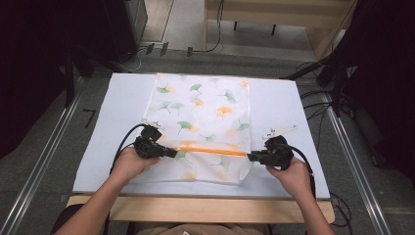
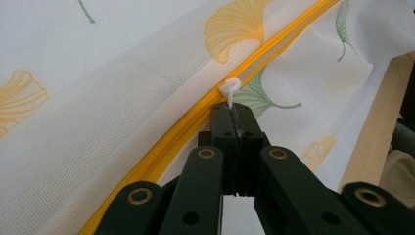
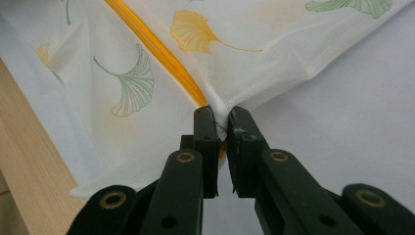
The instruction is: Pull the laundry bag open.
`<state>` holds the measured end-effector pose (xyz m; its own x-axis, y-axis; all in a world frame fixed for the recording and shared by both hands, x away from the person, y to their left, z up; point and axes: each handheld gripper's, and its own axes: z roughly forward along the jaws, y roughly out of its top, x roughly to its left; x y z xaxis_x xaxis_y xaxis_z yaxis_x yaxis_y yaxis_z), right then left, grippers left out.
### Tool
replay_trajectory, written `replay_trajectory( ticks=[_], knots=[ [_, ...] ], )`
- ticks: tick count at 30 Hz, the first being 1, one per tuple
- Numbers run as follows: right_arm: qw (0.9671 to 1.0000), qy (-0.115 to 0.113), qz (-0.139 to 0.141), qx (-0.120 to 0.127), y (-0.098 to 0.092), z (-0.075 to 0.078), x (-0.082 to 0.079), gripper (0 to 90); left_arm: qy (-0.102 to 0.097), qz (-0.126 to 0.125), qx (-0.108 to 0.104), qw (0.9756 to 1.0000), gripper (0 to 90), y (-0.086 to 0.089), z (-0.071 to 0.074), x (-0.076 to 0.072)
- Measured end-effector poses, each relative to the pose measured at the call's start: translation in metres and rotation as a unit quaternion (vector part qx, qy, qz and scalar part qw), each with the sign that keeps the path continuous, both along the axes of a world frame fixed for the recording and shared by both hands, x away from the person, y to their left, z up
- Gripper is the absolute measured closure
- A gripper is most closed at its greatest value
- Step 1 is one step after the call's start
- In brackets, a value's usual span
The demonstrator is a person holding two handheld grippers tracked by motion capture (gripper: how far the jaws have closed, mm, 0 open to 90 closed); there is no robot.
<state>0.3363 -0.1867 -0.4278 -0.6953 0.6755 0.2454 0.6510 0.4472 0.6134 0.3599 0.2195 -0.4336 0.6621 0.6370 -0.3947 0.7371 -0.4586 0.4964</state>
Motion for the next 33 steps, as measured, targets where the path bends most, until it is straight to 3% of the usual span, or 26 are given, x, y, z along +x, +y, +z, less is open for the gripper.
replay_trajectory(
  ticks=[5, 17, 33],
  knots=[
    [1.0000, 0.000, 0.000, -0.001, 0.000, 0.000, 0.000, 85.5, 0.003, 0.003, 0.004, 1.0000, 90.0, 0.001, -0.001, 0.000],
    [1.0000, 0.002, -0.003, -0.002, -0.001, -0.001, 0.001, 85.4, 0.004, 0.018, 0.007, 0.9998, 90.0, 0.023, 0.003, -0.002],
    [1.0000, 0.002, -0.005, -0.002, -0.002, -0.002, 0.001, 85.4, 0.002, 0.017, 0.006, 0.9998, 90.0, 0.023, 0.003, -0.002]
  ],
)
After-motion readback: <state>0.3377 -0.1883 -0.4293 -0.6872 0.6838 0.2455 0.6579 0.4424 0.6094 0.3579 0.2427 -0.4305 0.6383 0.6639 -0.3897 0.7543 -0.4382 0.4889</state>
